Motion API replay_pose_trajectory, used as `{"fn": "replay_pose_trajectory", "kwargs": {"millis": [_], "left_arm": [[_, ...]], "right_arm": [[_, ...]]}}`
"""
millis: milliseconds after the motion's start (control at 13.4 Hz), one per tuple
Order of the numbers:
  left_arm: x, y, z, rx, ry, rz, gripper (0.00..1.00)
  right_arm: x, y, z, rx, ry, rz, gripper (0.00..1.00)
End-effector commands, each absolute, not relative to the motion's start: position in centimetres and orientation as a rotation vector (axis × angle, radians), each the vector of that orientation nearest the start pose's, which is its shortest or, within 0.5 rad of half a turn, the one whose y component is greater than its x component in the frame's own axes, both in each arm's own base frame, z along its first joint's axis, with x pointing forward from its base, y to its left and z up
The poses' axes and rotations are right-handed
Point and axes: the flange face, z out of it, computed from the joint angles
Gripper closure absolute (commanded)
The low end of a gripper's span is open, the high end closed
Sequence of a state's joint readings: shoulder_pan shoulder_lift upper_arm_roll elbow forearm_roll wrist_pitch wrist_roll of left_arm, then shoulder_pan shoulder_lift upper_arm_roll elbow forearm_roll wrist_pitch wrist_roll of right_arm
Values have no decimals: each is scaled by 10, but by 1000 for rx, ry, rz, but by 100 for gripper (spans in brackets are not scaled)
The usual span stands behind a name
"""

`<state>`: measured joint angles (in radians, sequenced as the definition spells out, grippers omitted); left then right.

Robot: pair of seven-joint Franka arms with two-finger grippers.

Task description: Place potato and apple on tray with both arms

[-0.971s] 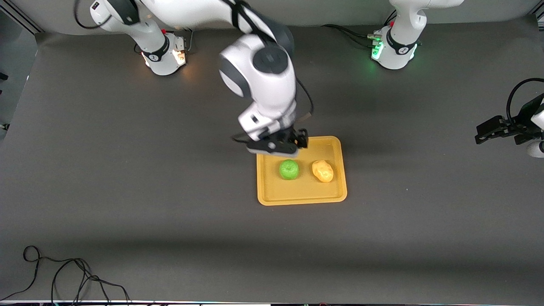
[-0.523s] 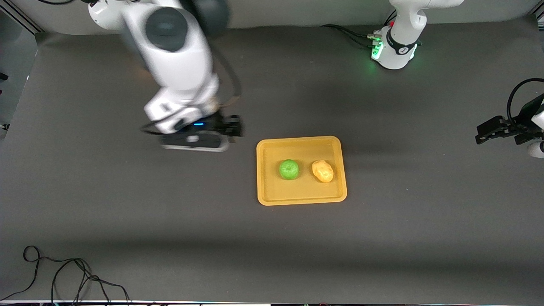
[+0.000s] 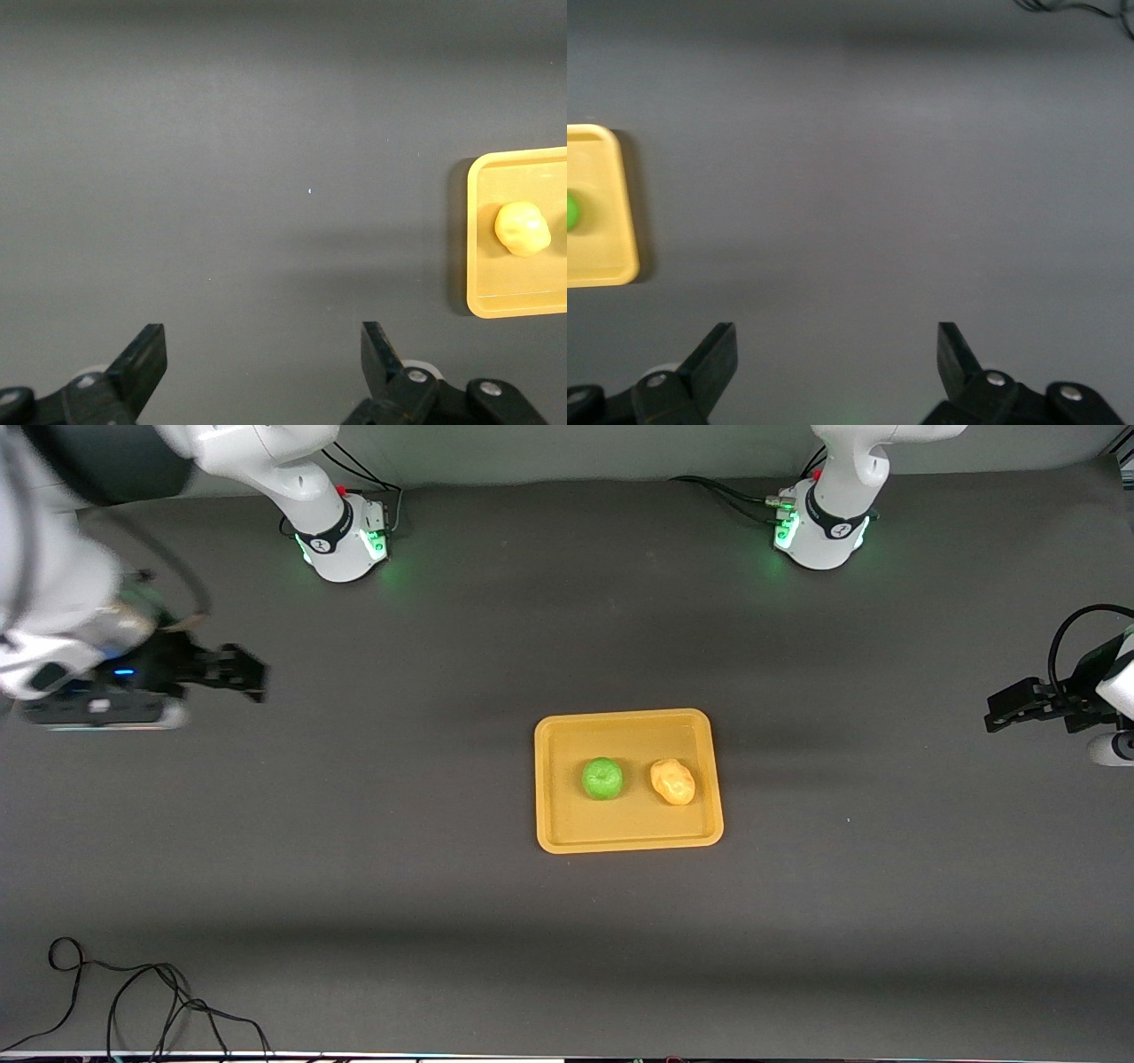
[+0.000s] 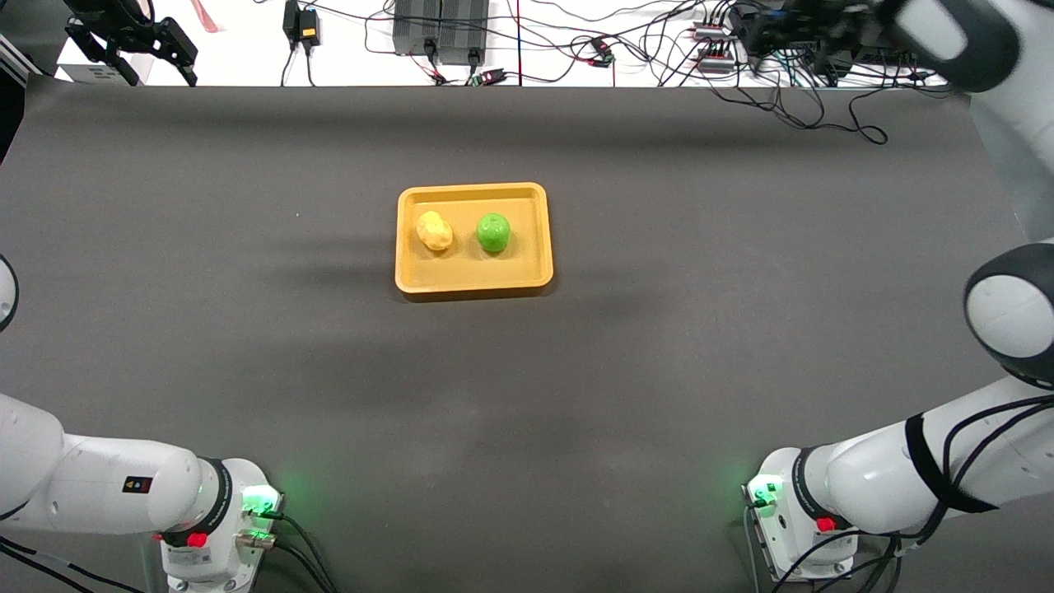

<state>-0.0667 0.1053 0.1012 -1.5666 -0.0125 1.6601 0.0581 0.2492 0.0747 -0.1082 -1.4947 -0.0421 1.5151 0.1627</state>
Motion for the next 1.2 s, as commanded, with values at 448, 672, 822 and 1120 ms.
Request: {"fn": "replay_pose_trajectory", "kwargs": {"millis": [448,672,822,1120], "left_arm": [[588,16,580,-3143,38,6,2],[588,15,580,-3143,38,11,2],[588,14,581,-3143,40,14,2],[585,6,586,-3144,35,14,2]], "right_arm": [[560,-23,613,-3153,131,70,0],[563,-23,607,-3153,107,89,0],[562,-18,605,-3119,112,105,0],[562,-19,606,-3086,120,101,0]]}}
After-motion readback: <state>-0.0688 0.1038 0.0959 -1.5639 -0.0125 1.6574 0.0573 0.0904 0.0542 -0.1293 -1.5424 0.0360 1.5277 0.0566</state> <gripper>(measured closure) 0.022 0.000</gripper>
